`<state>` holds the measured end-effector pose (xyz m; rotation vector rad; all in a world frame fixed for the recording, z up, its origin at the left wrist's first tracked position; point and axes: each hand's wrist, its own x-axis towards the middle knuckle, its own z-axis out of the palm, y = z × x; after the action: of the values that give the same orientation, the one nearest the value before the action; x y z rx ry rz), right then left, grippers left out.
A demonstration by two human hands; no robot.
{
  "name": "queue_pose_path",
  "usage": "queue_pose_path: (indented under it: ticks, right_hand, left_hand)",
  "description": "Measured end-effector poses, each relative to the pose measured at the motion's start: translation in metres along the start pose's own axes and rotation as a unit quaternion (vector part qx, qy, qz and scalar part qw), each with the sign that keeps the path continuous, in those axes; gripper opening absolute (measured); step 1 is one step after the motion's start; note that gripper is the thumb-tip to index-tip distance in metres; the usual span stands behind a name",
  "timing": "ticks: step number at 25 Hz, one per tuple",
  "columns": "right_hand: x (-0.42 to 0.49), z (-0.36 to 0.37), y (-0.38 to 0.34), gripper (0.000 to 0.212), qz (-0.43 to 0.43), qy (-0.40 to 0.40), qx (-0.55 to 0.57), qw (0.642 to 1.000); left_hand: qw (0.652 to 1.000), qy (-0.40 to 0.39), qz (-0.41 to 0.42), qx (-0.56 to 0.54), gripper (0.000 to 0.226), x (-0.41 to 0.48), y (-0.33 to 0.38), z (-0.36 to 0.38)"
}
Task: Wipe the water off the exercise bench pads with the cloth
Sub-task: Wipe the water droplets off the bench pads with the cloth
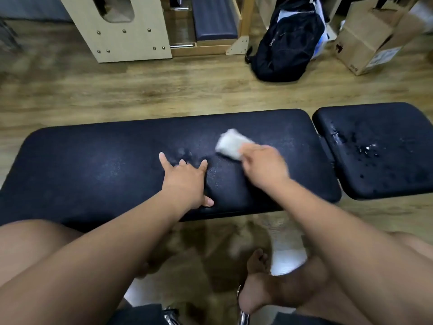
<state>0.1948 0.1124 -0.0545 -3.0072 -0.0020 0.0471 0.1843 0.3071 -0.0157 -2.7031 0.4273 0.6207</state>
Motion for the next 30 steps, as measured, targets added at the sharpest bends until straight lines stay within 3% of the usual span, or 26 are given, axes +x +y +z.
queue_pose_path:
  ticks: [3, 6, 8, 11, 13, 14, 15, 17, 20, 23, 26, 30]
  right_hand:
    - [-0.004, -0.030, 0.103, 0.026, 0.196, 0.017, -0.036, 0.980]
    - [0.010, -0.033, 0.106, 0.027, 0.265, 0.011, -0.008, 0.964]
    - [0.017, -0.016, 0.047, 0.033, 0.216, 0.034, 0.047, 0.975]
    - [0.006, 0.015, -0.063, 0.037, 0.029, -0.002, 0.089, 0.996]
    - [0.001, 0.019, -0.082, 0.035, -0.095, -0.026, 0.081, 0.992]
    - [0.005, 0.016, -0.066, 0.036, -0.107, -0.020, 0.076, 0.991]
    - [0.011, 0.013, -0.042, 0.037, -0.086, -0.002, 0.055, 0.995]
    - [0.022, 0.003, 0.029, 0.037, 0.049, 0.025, 0.008, 0.998]
    - [0.033, -0.023, 0.123, 0.030, 0.253, 0.041, 0.023, 0.966]
    - [0.063, -0.023, 0.107, 0.029, 0.292, 0.063, 0.090, 0.950]
    - [0.096, -0.004, 0.020, 0.032, 0.179, 0.056, 0.145, 0.971]
    - [0.102, 0.020, -0.118, 0.041, -0.068, -0.066, 0.136, 0.986]
  left_hand:
    - [1.000, 0.022, 0.015, -0.014, 0.105, 0.001, 0.000, 0.000]
    - [0.999, 0.030, 0.024, -0.025, 0.105, 0.001, -0.002, -0.001]
    - [0.999, 0.029, 0.025, -0.021, 0.106, 0.001, -0.002, -0.002]
    - [0.998, -0.008, 0.004, -0.062, 0.107, 0.002, -0.002, 0.003]
    - [0.994, -0.025, -0.015, -0.101, 0.106, 0.003, -0.001, 0.006]
    - [0.993, -0.030, -0.021, -0.109, 0.107, 0.003, -0.001, 0.008]
    - [0.994, -0.031, -0.023, -0.105, 0.109, 0.004, -0.001, 0.009]
    - [0.995, -0.031, -0.023, -0.093, 0.112, 0.004, 0.000, 0.010]
    - [0.997, -0.017, -0.022, -0.078, 0.113, 0.008, 0.002, 0.006]
    - [0.998, -0.011, -0.009, -0.064, 0.113, 0.007, 0.004, 0.003]
    - [0.998, -0.021, -0.015, -0.050, 0.115, 0.010, 0.007, 0.002]
    - [0.995, -0.047, -0.037, -0.077, 0.106, 0.011, 0.007, -0.001]
